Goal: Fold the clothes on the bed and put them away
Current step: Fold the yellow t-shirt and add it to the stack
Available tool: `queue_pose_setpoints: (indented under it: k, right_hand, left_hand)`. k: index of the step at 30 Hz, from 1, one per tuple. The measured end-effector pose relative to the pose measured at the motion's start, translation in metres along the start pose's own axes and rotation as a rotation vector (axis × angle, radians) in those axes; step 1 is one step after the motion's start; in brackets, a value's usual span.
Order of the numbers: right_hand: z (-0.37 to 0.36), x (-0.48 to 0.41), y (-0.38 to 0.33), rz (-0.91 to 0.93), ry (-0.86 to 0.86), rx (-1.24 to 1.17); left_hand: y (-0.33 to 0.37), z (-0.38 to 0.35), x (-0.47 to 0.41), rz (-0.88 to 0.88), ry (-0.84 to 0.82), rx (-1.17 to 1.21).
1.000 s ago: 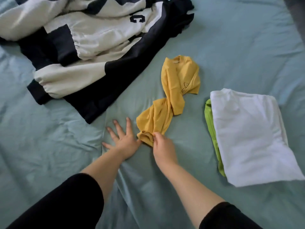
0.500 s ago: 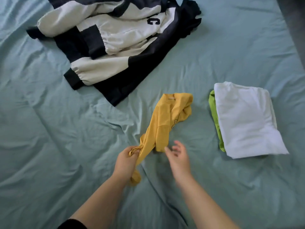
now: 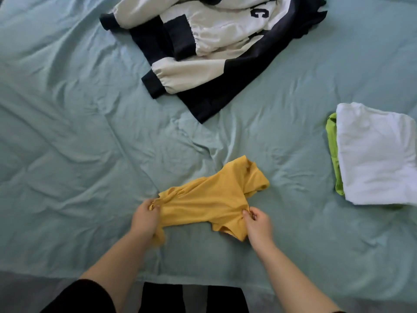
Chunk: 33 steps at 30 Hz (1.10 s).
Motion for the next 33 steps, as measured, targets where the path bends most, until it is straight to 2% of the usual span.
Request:
queue_pose_setpoints:
  k: [2, 3, 4, 5, 6, 8, 9, 11, 12, 14, 16, 18, 20, 22, 26, 29, 31, 33]
  right_hand:
    - [-0.012, 0.016, -0.002, 0.006, -0.018, -0.042]
    - [-0.018, 0.023, -0.005, 0.013, -0.027, -0.057]
    - [-0.025, 0.032, -0.010, 0.032, -0.035, -0.065]
    - [-0.032, 0.041, -0.017, 0.059, -0.054, -0.067]
    - [-0.040, 0.048, -0.024, 0.086, -0.092, -0.065]
    - [-0.057, 0.060, -0.036, 0.111, -0.216, -0.066]
    - [-0.065, 0.065, -0.041, 0.104, -0.298, -0.061]
    - [-0.070, 0.068, -0.047, 0.134, -0.409, -0.035]
    - [-0.063, 0.063, -0.051, 0.192, -0.377, -0.016]
    - [-0.029, 0.042, -0.058, 0.284, -0.141, 0.003]
    - [0.012, 0.007, -0.060, 0.256, 0.138, -0.007]
    - [0.033, -0.034, -0.059, 0.143, 0.220, 0.090]
    - [0.032, -0.067, -0.055, 0.057, 0.111, 0.302]
    - [0.024, -0.084, -0.057, 0.030, 0.017, 0.363]
    - [0.028, -0.090, -0.076, 0.114, -0.045, 0.047]
    - [0.038, -0.085, -0.086, 0.126, -0.104, -0.097]
    - [0.040, -0.082, -0.086, 0.080, -0.180, -0.128]
    - [0.042, -0.079, -0.090, 0.089, -0.241, -0.046]
  left_hand:
    - [0.000, -0.004, 0.010, 0.048, 0.000, -0.230]
    - [0.004, -0.005, 0.017, 0.033, 0.060, -0.349]
    - [0.013, -0.011, 0.025, -0.035, 0.111, -0.373]
    - [0.024, -0.022, 0.033, -0.134, 0.103, -0.295]
    - [0.034, -0.039, 0.040, -0.203, 0.000, -0.121]
    - [0.054, -0.075, 0.057, -0.223, -0.292, 0.175]
    - [0.062, -0.086, 0.060, -0.249, -0.363, 0.211]
    - [0.071, -0.096, 0.050, -0.273, -0.350, 0.205]
    - [0.074, -0.095, 0.043, -0.264, -0.319, 0.202]
    - [0.078, -0.086, 0.030, -0.281, -0.266, 0.185]
    - [0.081, -0.072, 0.019, -0.331, -0.240, 0.192]
    - [0.085, -0.057, 0.011, -0.394, -0.256, 0.165]
    - [0.087, -0.046, 0.006, -0.436, -0.339, 0.067]
    - [0.087, -0.037, -0.001, -0.461, -0.401, -0.045]
    - [0.088, -0.008, -0.017, -0.485, -0.345, -0.106]
    - [0.087, 0.008, -0.026, -0.455, -0.417, -0.125]
    - [0.090, 0.016, -0.032, -0.432, -0.455, -0.051]
    - [0.094, 0.025, -0.036, -0.400, -0.466, 0.047]
Point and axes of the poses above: each hand's wrist, its own x-axis away from the middle knuckle, its own z-axis out of the back of the hand, y = z × x, the point moved 6 cm from there along -x, towards the middle knuckle, and after that the axes turned 4 degrees about y, right-handed, at the moved point
